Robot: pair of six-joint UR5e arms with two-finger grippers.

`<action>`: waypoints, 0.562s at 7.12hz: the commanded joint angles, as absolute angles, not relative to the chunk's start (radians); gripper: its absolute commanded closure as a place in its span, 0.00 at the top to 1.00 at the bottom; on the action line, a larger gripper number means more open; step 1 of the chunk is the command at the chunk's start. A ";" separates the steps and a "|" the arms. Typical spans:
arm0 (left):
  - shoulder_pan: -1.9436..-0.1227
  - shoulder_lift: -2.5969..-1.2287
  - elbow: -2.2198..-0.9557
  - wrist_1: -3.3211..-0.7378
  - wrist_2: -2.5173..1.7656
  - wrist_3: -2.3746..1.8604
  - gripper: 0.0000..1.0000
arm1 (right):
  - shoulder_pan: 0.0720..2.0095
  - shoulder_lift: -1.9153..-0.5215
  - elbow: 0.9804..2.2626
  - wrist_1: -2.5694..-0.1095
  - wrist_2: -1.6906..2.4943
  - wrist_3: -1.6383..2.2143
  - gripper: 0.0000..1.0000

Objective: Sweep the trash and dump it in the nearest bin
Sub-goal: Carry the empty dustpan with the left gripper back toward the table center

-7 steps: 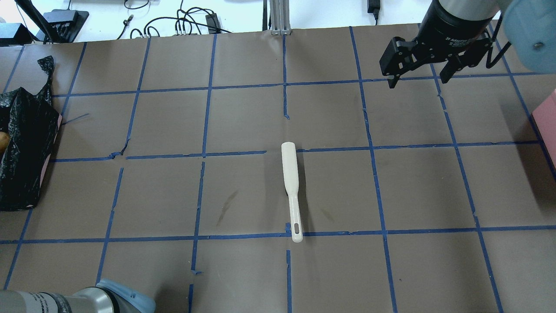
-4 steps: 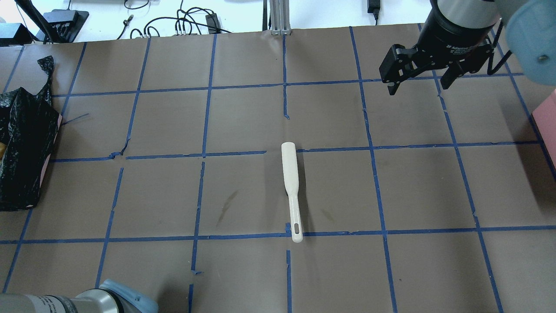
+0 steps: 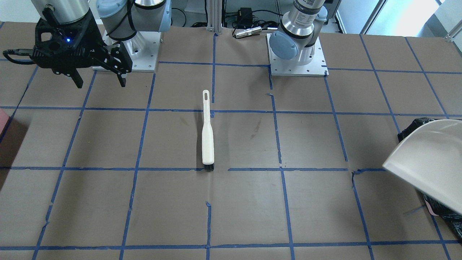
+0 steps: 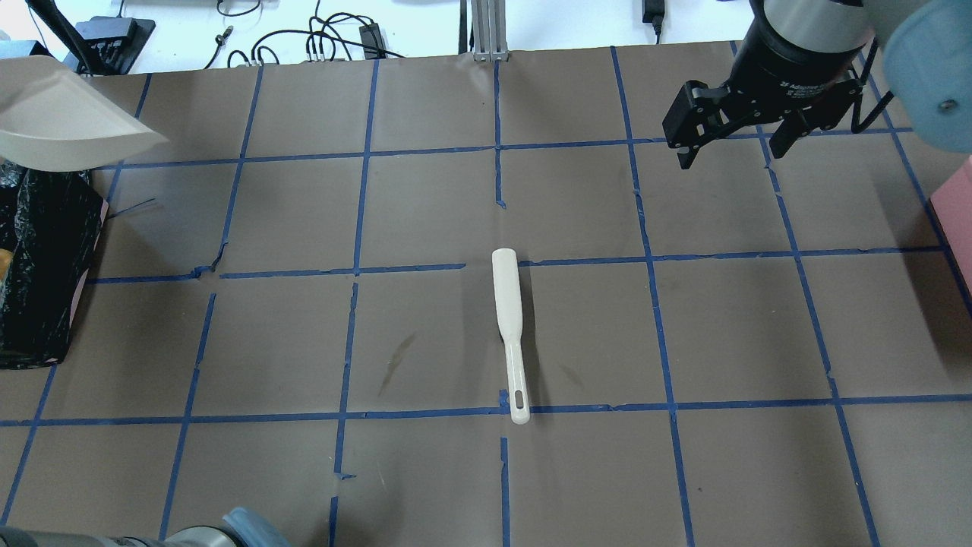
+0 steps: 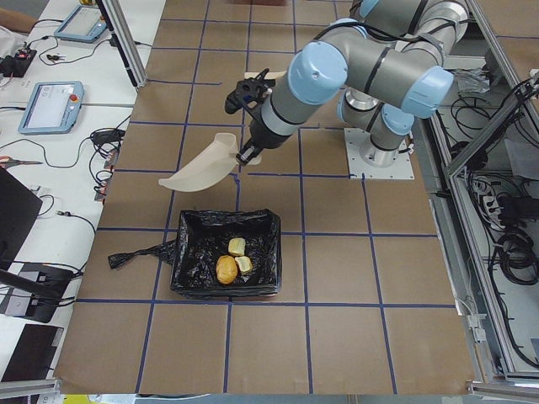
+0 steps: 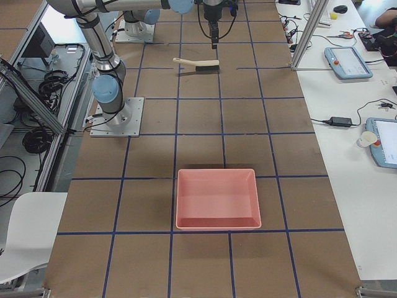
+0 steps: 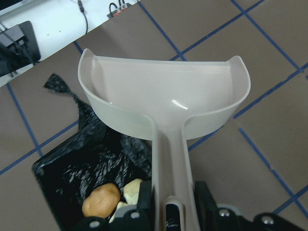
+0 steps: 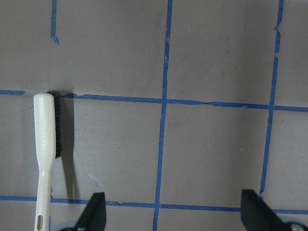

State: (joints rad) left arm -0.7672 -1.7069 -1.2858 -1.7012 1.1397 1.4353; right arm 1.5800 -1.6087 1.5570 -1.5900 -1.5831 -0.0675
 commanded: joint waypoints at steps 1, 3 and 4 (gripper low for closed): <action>-1.013 -1.710 -1.435 -1.436 1.126 1.228 0.00 | 1.580 -1.614 1.559 -1.589 -1.585 -0.078 1.00; -1.197 -1.721 -1.618 -1.115 1.126 0.932 0.00 | 1.580 -1.614 1.560 -1.589 -1.586 -0.078 1.00; -1.286 -1.739 -1.634 -1.023 1.134 0.794 0.00 | 1.580 -1.614 1.559 -1.591 -1.583 -0.078 1.00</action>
